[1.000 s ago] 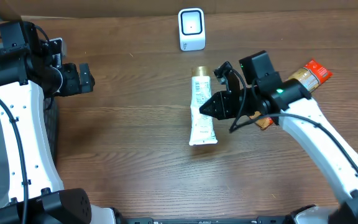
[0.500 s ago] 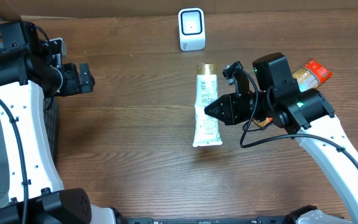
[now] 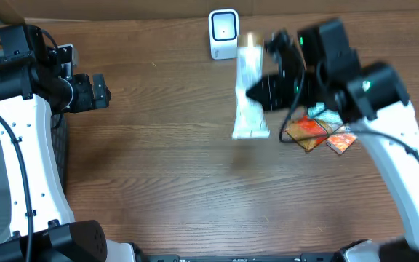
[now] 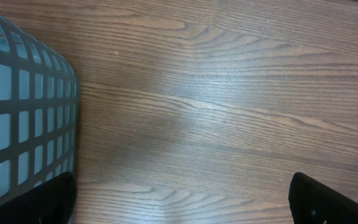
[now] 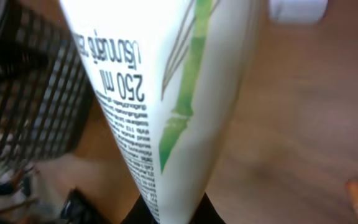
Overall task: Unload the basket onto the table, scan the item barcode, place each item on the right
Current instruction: 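Lift the tube upright and carry it toward the scanner, then hold the tube barcode up at the scanner window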
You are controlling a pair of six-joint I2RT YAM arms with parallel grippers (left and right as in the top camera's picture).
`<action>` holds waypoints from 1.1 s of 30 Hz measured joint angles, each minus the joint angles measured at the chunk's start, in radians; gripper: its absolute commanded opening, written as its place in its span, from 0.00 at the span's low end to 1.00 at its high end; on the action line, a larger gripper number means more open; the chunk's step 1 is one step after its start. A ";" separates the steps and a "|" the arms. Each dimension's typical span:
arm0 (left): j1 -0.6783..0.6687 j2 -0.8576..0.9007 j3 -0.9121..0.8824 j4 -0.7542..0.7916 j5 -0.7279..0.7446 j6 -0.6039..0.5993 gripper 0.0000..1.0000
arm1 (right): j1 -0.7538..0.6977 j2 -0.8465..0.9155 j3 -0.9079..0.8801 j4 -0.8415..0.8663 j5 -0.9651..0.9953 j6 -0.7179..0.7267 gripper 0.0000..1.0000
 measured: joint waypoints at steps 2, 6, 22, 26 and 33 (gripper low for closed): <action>0.000 0.000 0.000 -0.001 0.000 0.000 1.00 | 0.013 0.082 0.156 -0.079 0.094 -0.008 0.03; 0.000 0.000 0.000 0.001 0.000 0.000 1.00 | 0.045 0.225 0.310 -0.042 0.355 -0.019 0.04; 0.000 0.000 0.000 0.002 0.000 0.000 1.00 | 0.085 0.579 0.309 0.385 0.990 -0.429 0.04; 0.000 0.000 0.000 0.002 -0.001 0.000 1.00 | 0.086 0.637 0.309 0.539 1.048 -0.579 0.04; 0.000 0.000 0.000 0.002 0.000 0.000 1.00 | 0.086 0.783 0.309 0.840 1.171 -0.784 0.04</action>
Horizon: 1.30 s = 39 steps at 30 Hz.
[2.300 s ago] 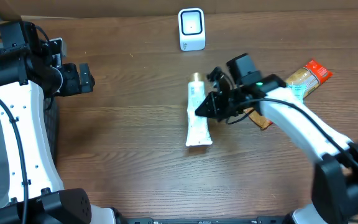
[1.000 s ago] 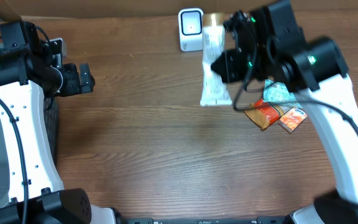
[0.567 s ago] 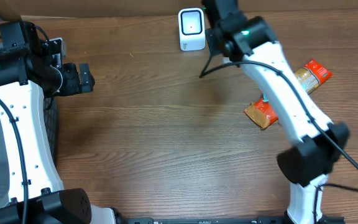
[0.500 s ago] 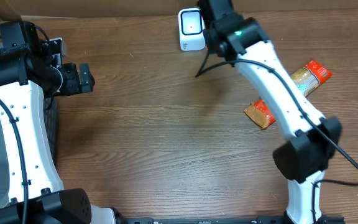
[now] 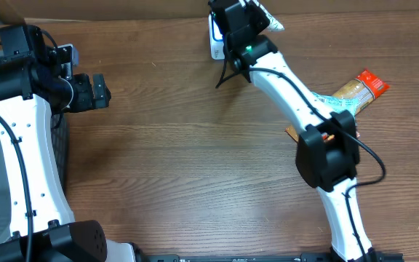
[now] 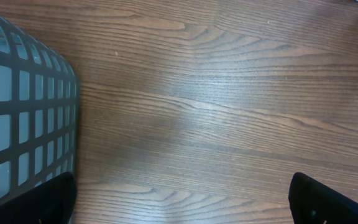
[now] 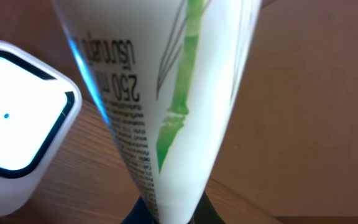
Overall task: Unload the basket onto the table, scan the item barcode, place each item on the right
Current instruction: 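Hold the tube barcode up at the scanner window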
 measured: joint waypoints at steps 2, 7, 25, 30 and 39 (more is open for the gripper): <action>0.000 0.000 0.000 0.000 0.000 0.000 1.00 | 0.000 0.046 0.000 0.099 0.030 -0.063 0.03; 0.000 0.000 0.000 0.000 0.000 0.000 1.00 | 0.000 0.136 0.000 0.217 0.083 -0.208 0.03; 0.000 0.000 0.000 0.000 0.000 0.000 1.00 | 0.000 0.195 0.000 0.237 0.123 -0.289 0.04; 0.000 0.000 0.000 0.000 0.000 0.000 1.00 | 0.002 0.195 0.000 0.235 0.134 -0.280 0.04; 0.000 0.000 0.000 0.000 0.000 0.000 1.00 | 0.013 0.098 -0.006 -0.185 0.058 -0.053 0.04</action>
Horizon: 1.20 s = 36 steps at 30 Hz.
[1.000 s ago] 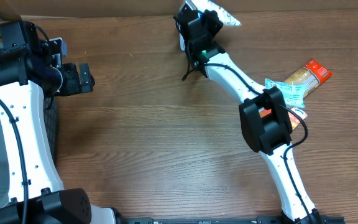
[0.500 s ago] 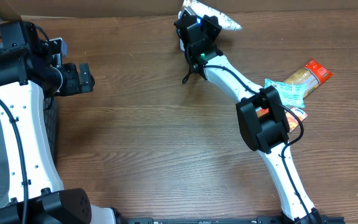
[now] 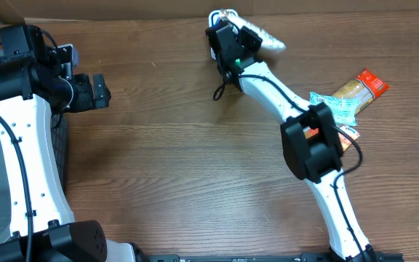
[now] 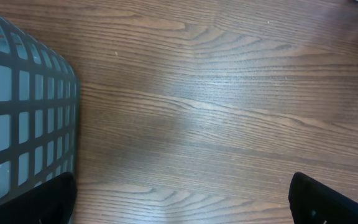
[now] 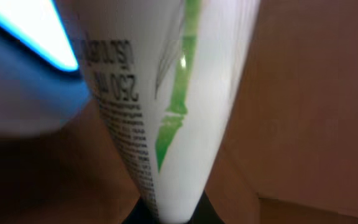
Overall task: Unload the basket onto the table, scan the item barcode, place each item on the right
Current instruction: 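Hold the tube barcode up at the scanner window, then carry the tube right and release it on the spaghetti package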
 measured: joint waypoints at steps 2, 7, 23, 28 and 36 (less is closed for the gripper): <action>0.000 0.000 0.000 0.001 0.000 0.000 1.00 | 0.006 -0.074 -0.004 -0.137 -0.062 0.097 0.04; 0.000 0.000 0.000 0.000 0.000 0.000 1.00 | 0.012 -0.371 -0.006 -0.488 -0.336 0.483 0.04; 0.000 0.000 0.000 0.000 0.000 0.000 1.00 | -0.377 -0.697 -0.207 -0.883 -0.771 1.080 0.04; 0.000 0.000 0.000 0.000 0.000 0.000 1.00 | -0.443 -0.674 -0.489 -0.710 -0.835 1.101 0.04; 0.000 0.000 0.000 0.001 0.000 0.000 1.00 | -0.590 -0.674 -0.748 -0.526 -0.925 1.104 0.04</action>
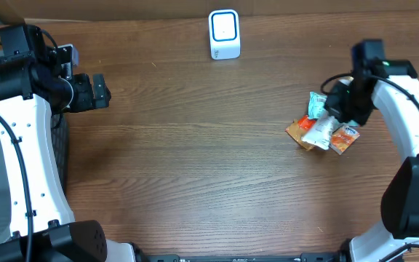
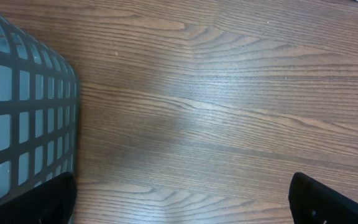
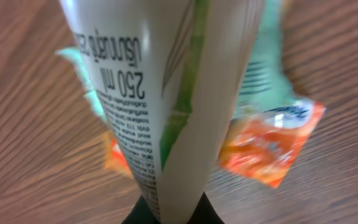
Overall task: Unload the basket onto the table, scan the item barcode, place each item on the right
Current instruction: 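Carry the tube right and release it on the spaghetti package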
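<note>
My right gripper [image 1: 338, 110] is shut on a white tube [image 3: 166, 106] with a green stem print and "250 ml" text. It holds the tube [image 1: 317, 132] over a small pile of packets [image 1: 340, 138] at the right of the table. The white barcode scanner [image 1: 224, 33] stands at the far middle edge, well away from the tube. My left gripper [image 1: 99, 92] hangs open at the left side over bare wood, its fingertips [image 2: 328, 202] at the bottom corners of its wrist view.
Orange packets [image 3: 269, 146] and a teal packet [image 3: 260, 68] lie under the tube. A dark mesh basket [image 2: 17, 118] stands at the far left beside the left arm. The wooden table [image 1: 195, 160] spreads between the arms.
My right gripper was at the scanner at the far edge with the tube. Now it is at the right side, holding the tube over the packet pile. The left arm has not moved.
My right gripper first held the tube above the table right of centre, near the packets. Then it held the tube against the scanner's lit face, and stayed there a moment later. Now the tube is back over the packet pile, still gripped.
</note>
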You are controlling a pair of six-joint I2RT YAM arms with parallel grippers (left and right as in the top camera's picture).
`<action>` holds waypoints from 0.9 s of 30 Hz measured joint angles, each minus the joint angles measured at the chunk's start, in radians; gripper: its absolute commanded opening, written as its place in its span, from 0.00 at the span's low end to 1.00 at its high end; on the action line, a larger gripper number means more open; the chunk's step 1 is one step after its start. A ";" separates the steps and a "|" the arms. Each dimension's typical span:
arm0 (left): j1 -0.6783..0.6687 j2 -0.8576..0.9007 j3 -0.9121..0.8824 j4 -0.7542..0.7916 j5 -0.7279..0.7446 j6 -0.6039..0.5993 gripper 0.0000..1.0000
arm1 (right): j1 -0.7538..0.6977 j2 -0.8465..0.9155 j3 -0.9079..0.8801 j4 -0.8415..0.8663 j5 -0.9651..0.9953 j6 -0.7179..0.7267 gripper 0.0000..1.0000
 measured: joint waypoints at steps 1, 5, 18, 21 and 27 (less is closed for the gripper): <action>0.000 0.000 0.000 0.000 0.000 0.000 1.00 | -0.020 0.000 -0.024 0.013 -0.010 0.000 0.03; 0.000 0.000 0.000 0.000 0.000 0.000 1.00 | -0.055 0.000 -0.077 0.023 -0.027 -0.019 0.43; 0.000 0.000 0.000 0.000 0.000 0.000 1.00 | -0.051 -0.110 -0.085 0.000 -0.070 -0.113 0.71; 0.000 0.000 0.000 0.000 0.000 0.000 1.00 | -0.051 -0.230 -0.085 -0.010 -0.092 -0.133 0.76; 0.000 0.000 0.000 0.000 0.000 0.000 1.00 | -0.051 -0.516 -0.085 -0.070 -0.150 -0.153 0.79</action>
